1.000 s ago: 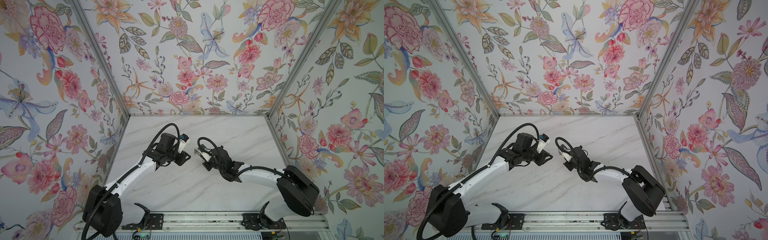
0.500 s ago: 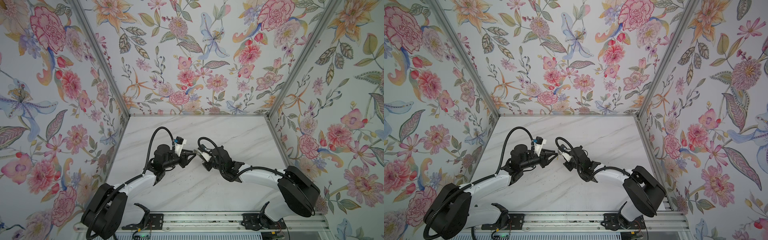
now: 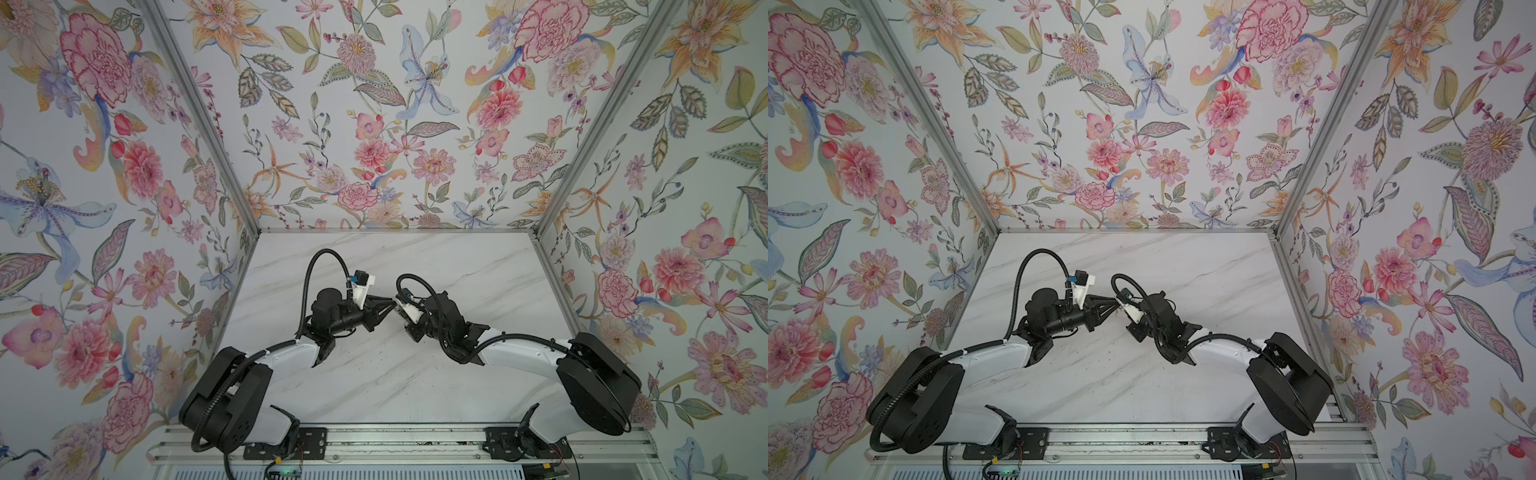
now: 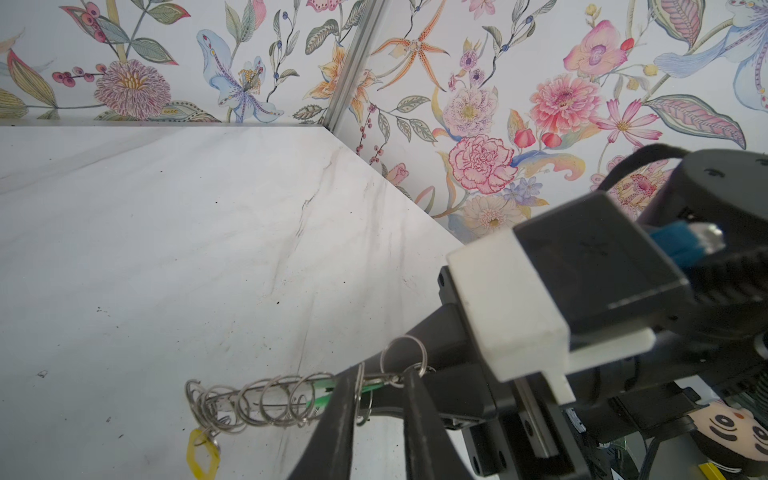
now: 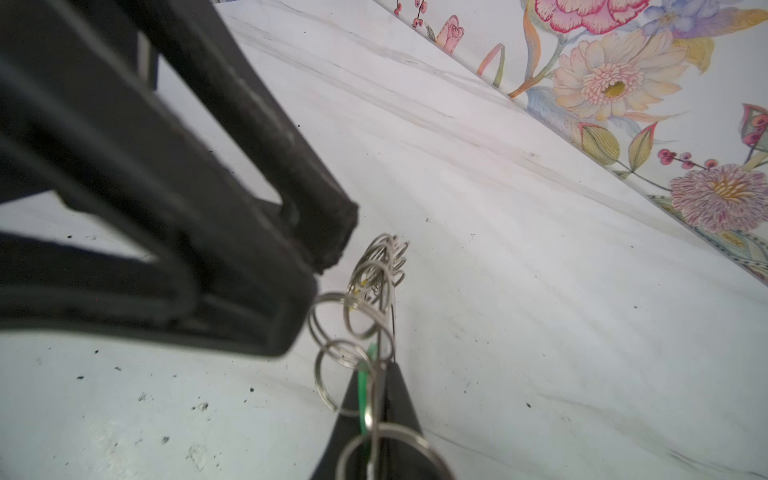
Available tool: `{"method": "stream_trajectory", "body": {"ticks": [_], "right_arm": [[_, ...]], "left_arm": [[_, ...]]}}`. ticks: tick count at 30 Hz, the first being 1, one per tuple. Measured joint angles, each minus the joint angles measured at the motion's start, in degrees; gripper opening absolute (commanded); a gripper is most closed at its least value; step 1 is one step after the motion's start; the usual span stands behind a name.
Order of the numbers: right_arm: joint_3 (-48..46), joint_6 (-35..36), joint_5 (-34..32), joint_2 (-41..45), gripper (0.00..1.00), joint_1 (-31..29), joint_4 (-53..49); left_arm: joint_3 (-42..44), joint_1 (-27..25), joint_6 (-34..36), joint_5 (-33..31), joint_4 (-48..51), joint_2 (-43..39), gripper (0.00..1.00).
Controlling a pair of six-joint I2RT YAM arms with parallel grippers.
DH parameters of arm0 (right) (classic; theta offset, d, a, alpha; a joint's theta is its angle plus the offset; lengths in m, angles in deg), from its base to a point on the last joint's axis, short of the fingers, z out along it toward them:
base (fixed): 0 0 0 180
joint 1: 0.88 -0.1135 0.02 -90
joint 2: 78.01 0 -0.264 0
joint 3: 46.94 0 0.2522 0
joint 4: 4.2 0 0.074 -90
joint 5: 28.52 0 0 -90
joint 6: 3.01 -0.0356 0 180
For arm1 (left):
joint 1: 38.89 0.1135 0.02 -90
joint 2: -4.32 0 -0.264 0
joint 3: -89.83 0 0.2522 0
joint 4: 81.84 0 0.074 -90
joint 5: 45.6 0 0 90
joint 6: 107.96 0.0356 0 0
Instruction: Remove the keys from the keyring
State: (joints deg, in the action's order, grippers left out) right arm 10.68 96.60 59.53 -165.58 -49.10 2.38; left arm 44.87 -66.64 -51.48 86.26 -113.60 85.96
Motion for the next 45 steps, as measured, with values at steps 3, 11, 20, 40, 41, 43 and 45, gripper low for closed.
{"method": "stream_trajectory", "body": {"ticks": [3,11,20,40,41,43,45], "right_arm": [[0.00,-0.02,0.04,0.00,0.00,0.00,0.11],[0.00,-0.09,0.04,0.00,0.00,0.00,0.13],[0.00,-0.26,0.04,0.00,0.00,0.00,0.46],[-0.04,-0.42,1.07,0.13,0.00,0.00,0.33],[-0.04,-0.39,1.05,0.13,0.00,0.00,0.24],[-0.04,-0.37,0.79,0.13,0.00,0.00,0.00],[-0.07,-0.20,0.52,0.13,0.00,0.00,-0.02]], "left_arm": [[0.02,0.00,-1.27,0.87,-1.97,1.49,0.21],[0.07,0.00,-2.60,1.49,-3.52,2.69,0.22],[0.07,0.00,-2.75,1.62,-3.72,3.63,0.19],[-1.33,0.11,1.66,1.95,3.69,2.56,0.00],[-2.19,0.11,2.99,1.92,6.21,2.14,0.00],[-5.05,0.26,7.02,1.86,13.75,1.20,0.00],[-8.39,0.26,11.30,1.66,21.99,0.66,0.00]]}}
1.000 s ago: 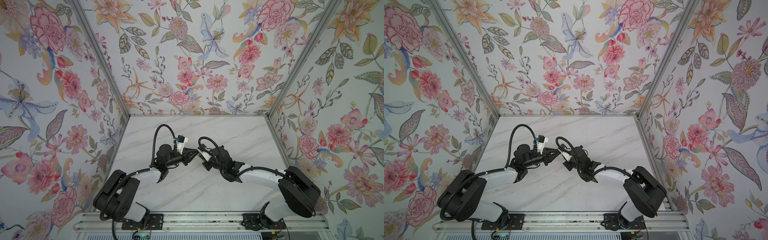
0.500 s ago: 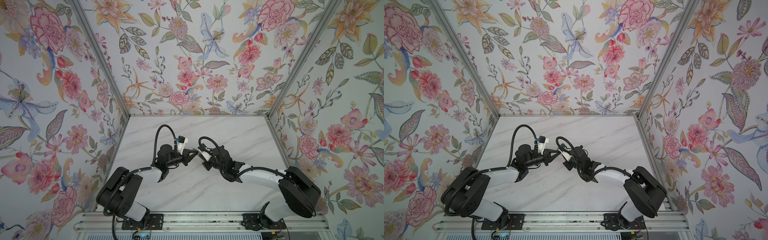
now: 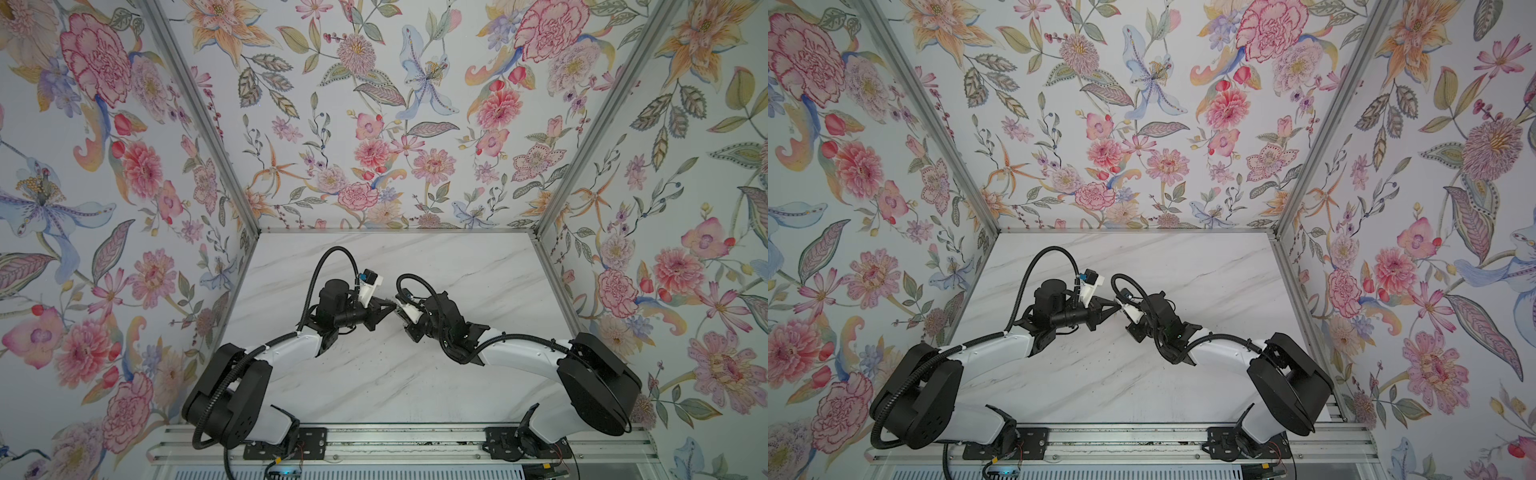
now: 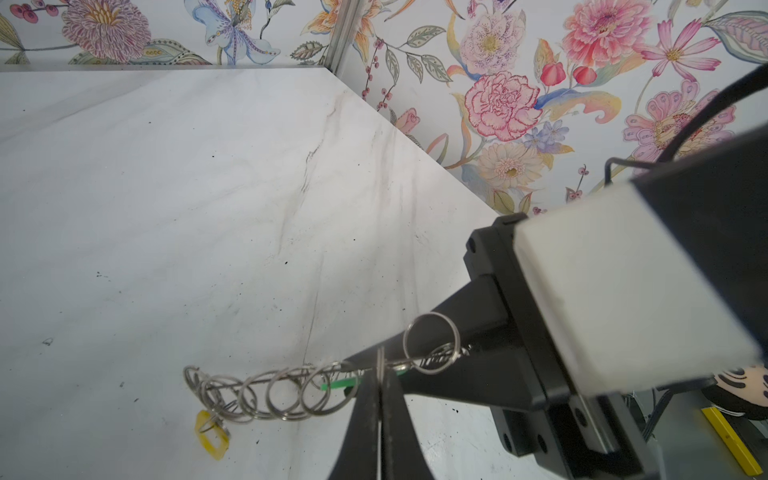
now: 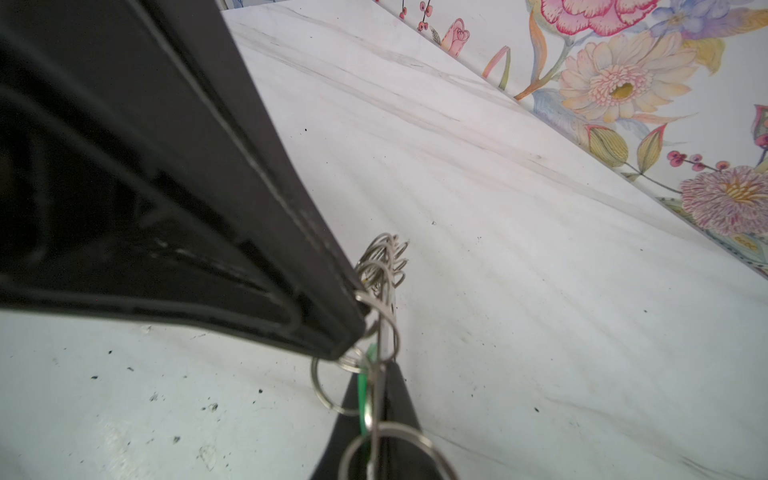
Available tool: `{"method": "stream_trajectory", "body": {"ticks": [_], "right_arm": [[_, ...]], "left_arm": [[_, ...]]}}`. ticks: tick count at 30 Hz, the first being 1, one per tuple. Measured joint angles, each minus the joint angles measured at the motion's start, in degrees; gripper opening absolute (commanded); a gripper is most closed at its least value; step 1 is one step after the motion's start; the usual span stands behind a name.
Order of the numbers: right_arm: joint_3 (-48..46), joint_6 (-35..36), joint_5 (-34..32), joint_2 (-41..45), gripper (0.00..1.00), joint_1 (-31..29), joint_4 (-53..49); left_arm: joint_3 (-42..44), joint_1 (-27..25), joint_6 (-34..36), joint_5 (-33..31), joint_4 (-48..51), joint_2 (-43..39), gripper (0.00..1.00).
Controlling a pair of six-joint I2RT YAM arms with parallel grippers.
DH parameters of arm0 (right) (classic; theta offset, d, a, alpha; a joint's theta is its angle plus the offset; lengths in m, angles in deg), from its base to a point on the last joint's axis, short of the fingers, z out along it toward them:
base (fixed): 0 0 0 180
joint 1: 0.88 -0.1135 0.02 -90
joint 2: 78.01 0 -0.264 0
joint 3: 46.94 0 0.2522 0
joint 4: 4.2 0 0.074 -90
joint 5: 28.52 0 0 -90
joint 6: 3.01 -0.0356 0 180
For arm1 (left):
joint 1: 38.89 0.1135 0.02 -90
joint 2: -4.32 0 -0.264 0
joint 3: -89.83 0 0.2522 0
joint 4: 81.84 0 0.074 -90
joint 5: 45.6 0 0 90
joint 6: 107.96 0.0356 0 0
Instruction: Remove the keys from the keyring
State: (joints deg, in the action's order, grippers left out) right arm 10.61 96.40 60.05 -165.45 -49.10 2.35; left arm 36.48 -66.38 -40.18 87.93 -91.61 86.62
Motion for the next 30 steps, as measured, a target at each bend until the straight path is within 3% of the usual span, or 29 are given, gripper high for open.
{"method": "stream_trajectory", "body": {"ticks": [10,20,30], "right_arm": [[-0.02,0.48,1.53,0.00,0.00,-0.90,0.02],[-0.02,1.03,2.75,-0.48,0.00,-1.64,-1.53],[0.04,-2.80,2.71,-1.20,0.00,-1.18,-2.54]], "left_arm": [[-14.49,-0.83,17.90,-5.31,34.71,-0.90,0.00],[-24.30,-4.24,24.06,-13.42,52.61,2.86,0.00],[-32.87,-7.76,25.46,-21.81,62.31,8.66,0.00]]}}
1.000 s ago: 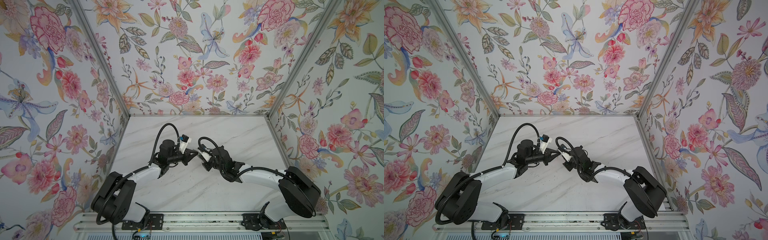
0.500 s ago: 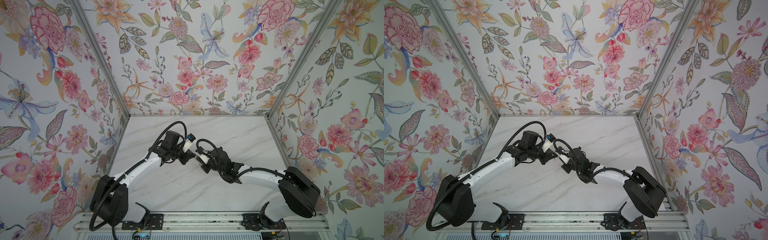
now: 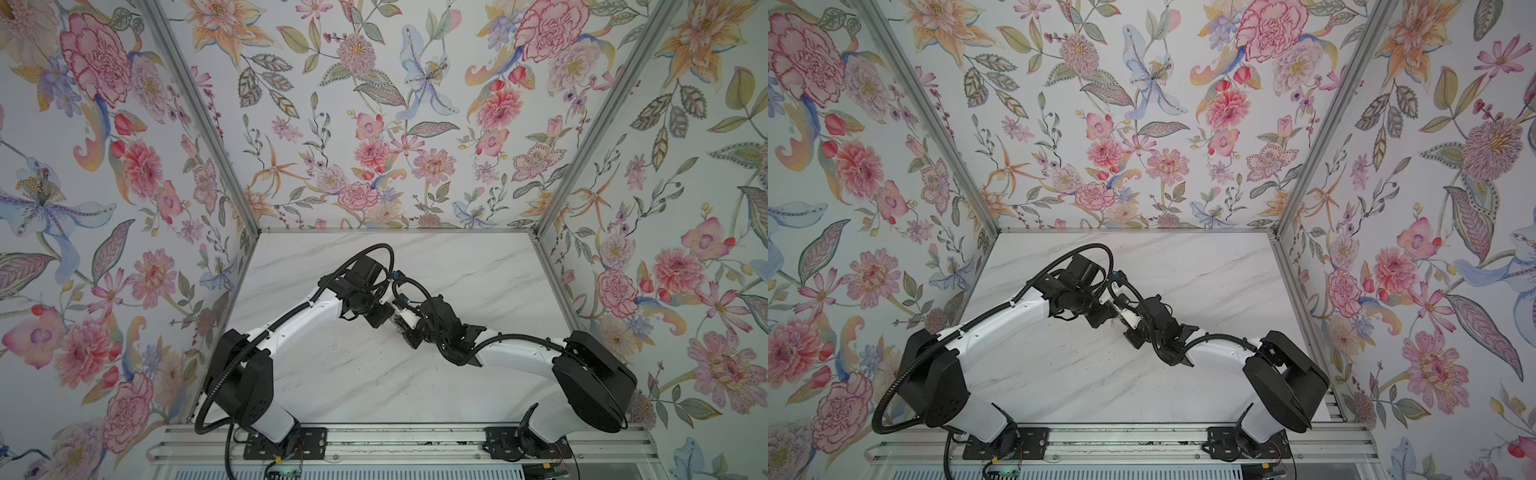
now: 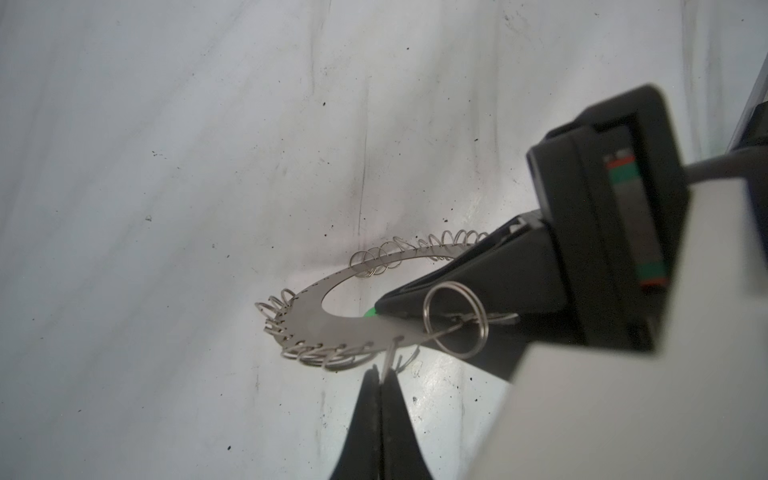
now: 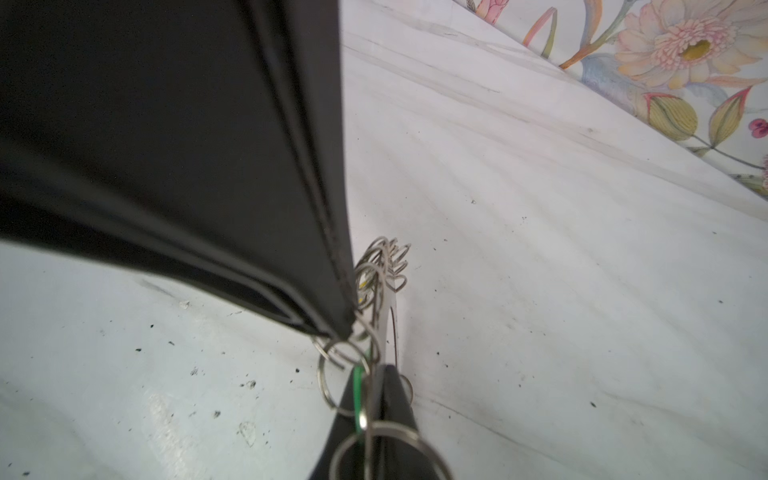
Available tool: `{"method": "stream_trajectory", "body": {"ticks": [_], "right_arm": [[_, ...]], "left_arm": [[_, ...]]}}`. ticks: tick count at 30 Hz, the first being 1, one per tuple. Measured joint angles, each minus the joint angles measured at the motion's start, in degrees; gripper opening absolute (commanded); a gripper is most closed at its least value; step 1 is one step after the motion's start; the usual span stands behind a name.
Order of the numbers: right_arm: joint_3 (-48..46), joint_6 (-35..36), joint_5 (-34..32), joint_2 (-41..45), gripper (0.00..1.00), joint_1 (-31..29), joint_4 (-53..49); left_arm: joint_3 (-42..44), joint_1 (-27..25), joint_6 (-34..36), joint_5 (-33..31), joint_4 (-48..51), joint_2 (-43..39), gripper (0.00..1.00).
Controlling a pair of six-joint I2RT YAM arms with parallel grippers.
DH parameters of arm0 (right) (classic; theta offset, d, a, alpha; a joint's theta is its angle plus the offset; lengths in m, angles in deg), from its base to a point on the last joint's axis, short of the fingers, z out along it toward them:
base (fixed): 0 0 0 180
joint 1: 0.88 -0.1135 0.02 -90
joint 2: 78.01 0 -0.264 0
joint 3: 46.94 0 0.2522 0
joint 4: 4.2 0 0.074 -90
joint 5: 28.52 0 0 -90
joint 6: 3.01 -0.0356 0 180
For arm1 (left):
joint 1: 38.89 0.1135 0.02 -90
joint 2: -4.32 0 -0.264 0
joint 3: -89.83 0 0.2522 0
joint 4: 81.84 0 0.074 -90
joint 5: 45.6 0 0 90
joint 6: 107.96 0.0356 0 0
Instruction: Remove the keys from the keyring
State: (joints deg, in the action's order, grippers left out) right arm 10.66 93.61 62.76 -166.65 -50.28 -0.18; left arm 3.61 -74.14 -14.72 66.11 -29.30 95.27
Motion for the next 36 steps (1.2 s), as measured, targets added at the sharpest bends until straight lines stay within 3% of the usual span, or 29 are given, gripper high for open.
{"method": "stream_trajectory", "body": {"ticks": [11,15,18,24,36], "right_arm": [[0.37,-2.36,0.09,-0.42,0.01,0.24,1.38],[0.44,-0.37,0.00,-0.42,0.22,0.02,2.43],[0.44,1.75,-0.74,-0.15,0.30,0.00,2.58],[0.42,2.84,-2.19,0.15,0.30,0.17,2.78],[0.28,2.75,-2.36,0.17,0.33,0.61,3.34]], "left_arm": [[-3.65,-2.23,-1.16,-7.08,3.61,0.72,0.00],[-2.67,-2.25,-1.16,-8.26,3.17,-0.90,0.00],[-1.64,-1.18,-1.31,-12.81,5.18,-0.96,0.00],[-0.87,0.04,-1.33,-17.53,8.00,-1.68,0.00],[1.62,1.22,-1.70,-18.03,5.40,-5.38,0.00]]}}
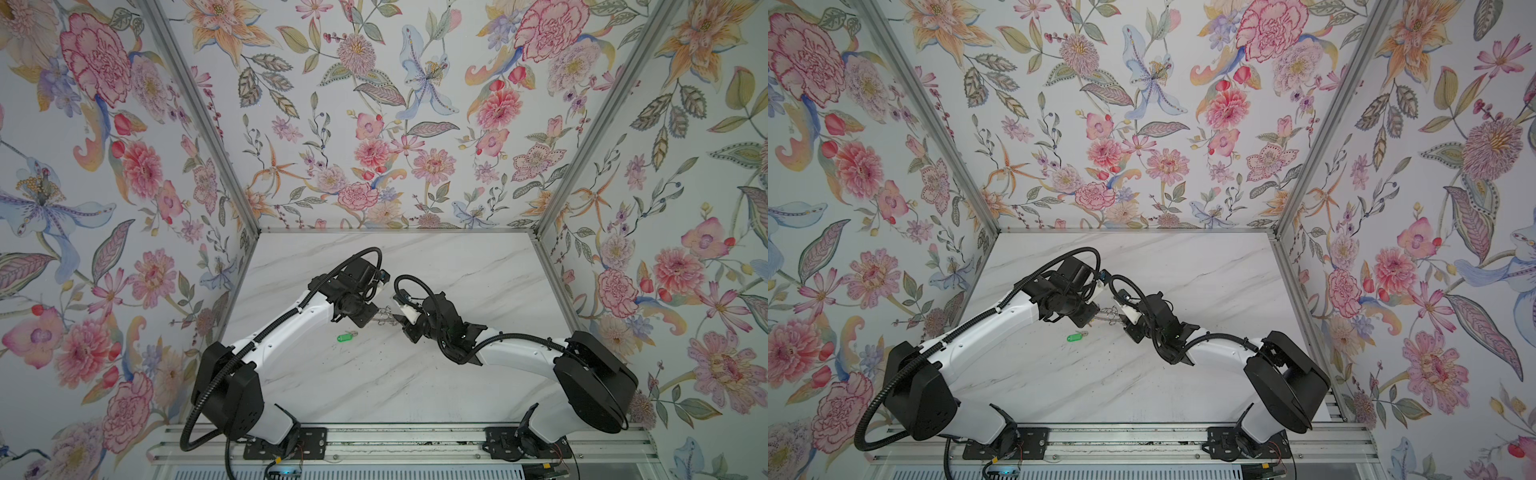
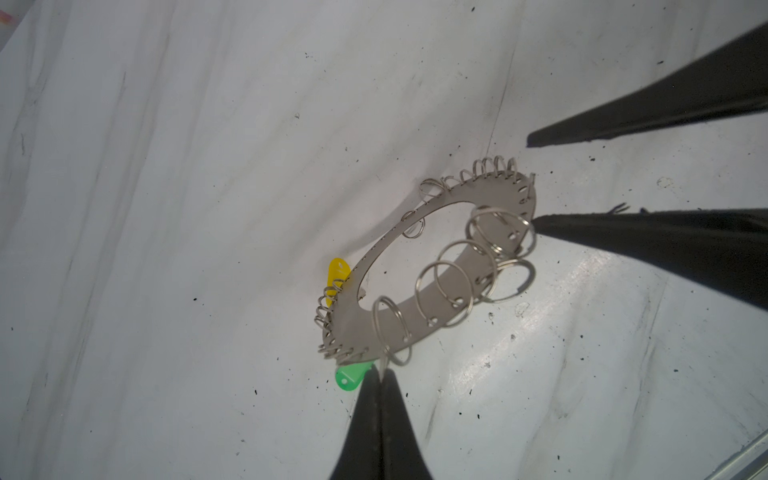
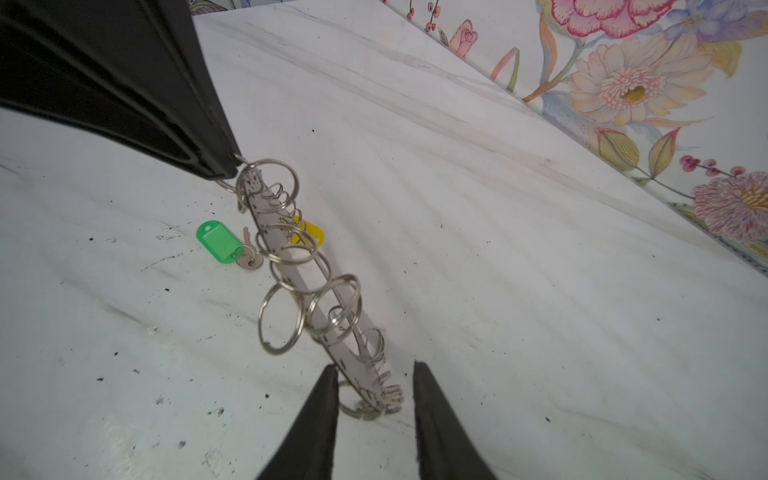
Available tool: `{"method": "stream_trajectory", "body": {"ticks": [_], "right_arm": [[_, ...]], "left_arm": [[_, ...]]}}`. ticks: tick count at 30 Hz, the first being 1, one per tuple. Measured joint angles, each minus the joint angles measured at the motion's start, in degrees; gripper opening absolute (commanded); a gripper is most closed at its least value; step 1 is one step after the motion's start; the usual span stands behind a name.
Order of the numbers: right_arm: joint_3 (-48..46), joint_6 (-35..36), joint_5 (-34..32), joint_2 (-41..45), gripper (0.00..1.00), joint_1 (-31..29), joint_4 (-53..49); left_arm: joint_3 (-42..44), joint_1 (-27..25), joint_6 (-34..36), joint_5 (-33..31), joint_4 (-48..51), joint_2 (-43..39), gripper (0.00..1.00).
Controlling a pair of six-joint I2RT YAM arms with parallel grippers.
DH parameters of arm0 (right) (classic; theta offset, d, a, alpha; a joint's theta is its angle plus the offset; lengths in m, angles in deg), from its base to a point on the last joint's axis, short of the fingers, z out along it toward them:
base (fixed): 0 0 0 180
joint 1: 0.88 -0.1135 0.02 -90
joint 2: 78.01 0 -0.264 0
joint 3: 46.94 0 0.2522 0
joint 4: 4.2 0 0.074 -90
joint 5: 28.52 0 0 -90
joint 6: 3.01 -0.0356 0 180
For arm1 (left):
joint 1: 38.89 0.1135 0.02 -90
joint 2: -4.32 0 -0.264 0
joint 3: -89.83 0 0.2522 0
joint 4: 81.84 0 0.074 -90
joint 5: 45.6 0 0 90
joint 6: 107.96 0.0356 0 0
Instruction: Remove the keys from the keyring
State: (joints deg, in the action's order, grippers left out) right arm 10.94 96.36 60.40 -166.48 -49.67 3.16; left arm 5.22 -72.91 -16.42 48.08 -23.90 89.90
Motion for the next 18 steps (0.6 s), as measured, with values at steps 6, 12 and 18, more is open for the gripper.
{"method": "stream_trajectory", "body": {"ticks": [6,12,18], "right_arm": [[-1.84,-1.44,-1.40,1.53,0.34,1.81,1.11],[-3.85,-5.64,-4.46,6.23,0.35,6.10,1.25],[-8.92,-10.49,-6.93,15.85,0.35,11.72,1.31]], "left_arm": [[0.09,1.01,-0.04,3.56,-5.62,1.29,0.00],[-13.64,0.09,0.00,8.70,-9.97,14.45,0.00],[-34.88,-2.86,-0.52,14.19,-16.39,28.96,0.02]]}}
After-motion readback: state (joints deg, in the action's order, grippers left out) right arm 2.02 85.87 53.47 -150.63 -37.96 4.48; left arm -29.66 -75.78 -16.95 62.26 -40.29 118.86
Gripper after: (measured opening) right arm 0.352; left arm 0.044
